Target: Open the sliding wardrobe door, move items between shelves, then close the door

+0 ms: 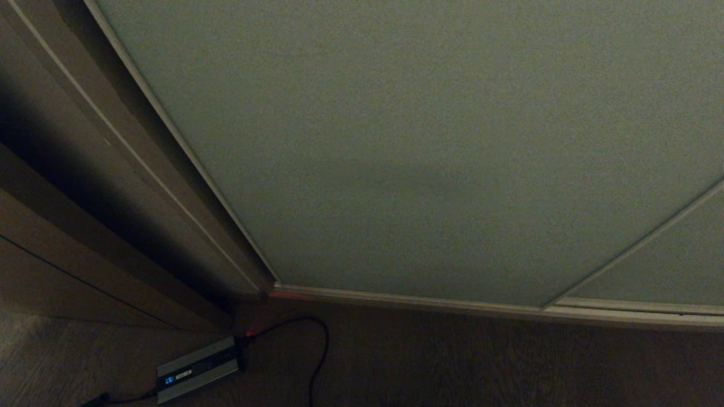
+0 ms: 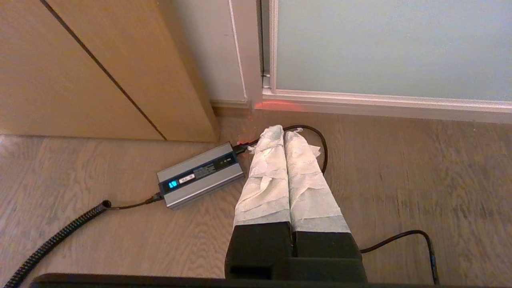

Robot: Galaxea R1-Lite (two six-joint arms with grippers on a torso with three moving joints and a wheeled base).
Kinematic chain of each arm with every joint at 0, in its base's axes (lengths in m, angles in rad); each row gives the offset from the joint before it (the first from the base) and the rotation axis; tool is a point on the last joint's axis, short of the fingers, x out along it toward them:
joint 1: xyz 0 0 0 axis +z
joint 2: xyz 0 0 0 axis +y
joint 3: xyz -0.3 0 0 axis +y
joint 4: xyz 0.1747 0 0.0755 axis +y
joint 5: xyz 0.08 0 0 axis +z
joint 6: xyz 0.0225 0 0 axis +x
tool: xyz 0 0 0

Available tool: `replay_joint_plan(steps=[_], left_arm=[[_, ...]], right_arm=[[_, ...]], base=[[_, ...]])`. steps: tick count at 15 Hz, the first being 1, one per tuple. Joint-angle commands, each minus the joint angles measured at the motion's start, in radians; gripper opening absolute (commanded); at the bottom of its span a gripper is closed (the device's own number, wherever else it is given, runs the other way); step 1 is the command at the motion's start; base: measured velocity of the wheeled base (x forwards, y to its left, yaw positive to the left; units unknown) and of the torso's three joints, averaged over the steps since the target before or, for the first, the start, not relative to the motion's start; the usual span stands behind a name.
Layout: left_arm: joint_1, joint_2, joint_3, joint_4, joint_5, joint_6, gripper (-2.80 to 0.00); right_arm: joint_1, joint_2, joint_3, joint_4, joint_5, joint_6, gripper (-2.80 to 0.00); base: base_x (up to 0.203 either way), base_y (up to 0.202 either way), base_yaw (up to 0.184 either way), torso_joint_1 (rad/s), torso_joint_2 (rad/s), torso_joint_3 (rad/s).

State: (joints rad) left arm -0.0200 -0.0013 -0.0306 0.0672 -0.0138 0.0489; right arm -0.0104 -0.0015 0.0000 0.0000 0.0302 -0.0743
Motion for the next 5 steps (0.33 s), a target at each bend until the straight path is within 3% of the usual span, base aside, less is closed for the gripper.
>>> replay_joint_plan(steps=[1, 5], left_arm=[[0.000, 0.001, 0.000, 0.000, 0.000, 0.000, -2.80], [0.000, 0.001, 0.000, 0.000, 0.000, 0.000, -2.80]], right_arm=[[0.000, 0.001, 0.005, 0.002, 0.000, -0.001, -2.80], [0.000, 0.001, 0.005, 0.003, 0.000, 0.021, -2.80]], base=[[0.000, 0.000, 0.000, 0.000, 0.00, 0.000], [0.000, 0.000, 0.000, 0.000, 0.00, 0.000]])
